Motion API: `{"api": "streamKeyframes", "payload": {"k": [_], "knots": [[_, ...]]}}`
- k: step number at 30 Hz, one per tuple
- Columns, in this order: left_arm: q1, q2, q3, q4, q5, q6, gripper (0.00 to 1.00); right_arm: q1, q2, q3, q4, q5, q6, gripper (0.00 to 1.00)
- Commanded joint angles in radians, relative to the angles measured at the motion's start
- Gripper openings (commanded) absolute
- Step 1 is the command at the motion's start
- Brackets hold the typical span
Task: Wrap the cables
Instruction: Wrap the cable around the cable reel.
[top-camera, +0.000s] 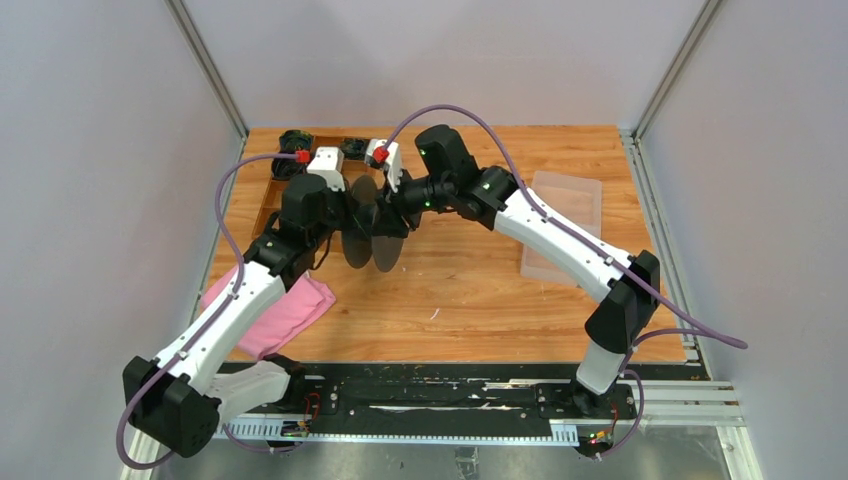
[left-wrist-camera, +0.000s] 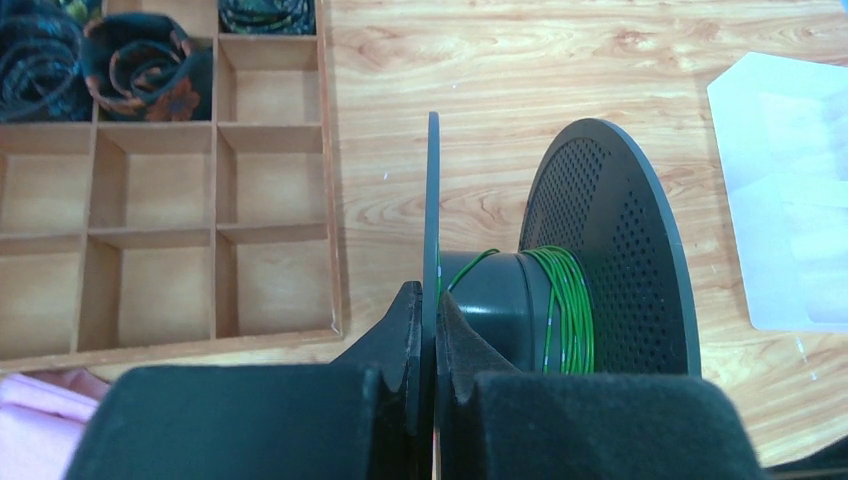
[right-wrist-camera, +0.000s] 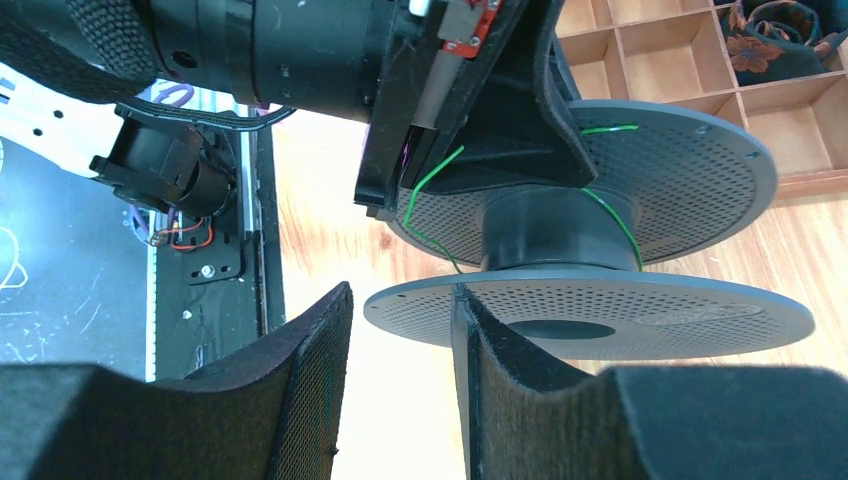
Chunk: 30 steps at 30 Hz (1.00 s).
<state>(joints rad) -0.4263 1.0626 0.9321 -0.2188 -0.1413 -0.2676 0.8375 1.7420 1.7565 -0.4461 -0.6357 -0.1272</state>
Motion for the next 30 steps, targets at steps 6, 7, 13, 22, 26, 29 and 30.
{"api": "streamKeyframes", "payload": {"k": [6, 7, 13, 22, 26, 29, 30], "knots": [[0.056, 0.045, 0.075, -0.059, 0.003, -0.257, 0.0, 0.017, -0.039, -0.03, 0.005, 0.081, -0.038, 0.41], [0.064, 0.051, 0.076, -0.065, 0.009, -0.283, 0.01, 0.017, -0.048, -0.043, 0.006, 0.1, -0.043, 0.42], [0.096, 0.115, 0.058, -0.037, 0.107, -0.414, 0.01, 0.016, -0.118, -0.144, 0.004, 0.187, -0.109, 0.48], [0.096, 0.194, 0.047, 0.032, 0.214, -0.524, 0.0, 0.016, -0.174, -0.209, -0.002, 0.194, -0.162, 0.51], [0.096, 0.197, 0.035, 0.068, 0.239, -0.529, 0.0, 0.018, -0.153, -0.122, -0.05, 0.18, -0.169, 0.5], [0.097, 0.192, 0.032, 0.097, 0.268, -0.513, 0.01, 0.022, -0.106, -0.009, -0.113, 0.157, -0.191, 0.49], [0.097, 0.188, 0.031, 0.107, 0.273, -0.501, 0.0, 0.027, -0.087, 0.022, -0.135, 0.151, -0.21, 0.49]]}}
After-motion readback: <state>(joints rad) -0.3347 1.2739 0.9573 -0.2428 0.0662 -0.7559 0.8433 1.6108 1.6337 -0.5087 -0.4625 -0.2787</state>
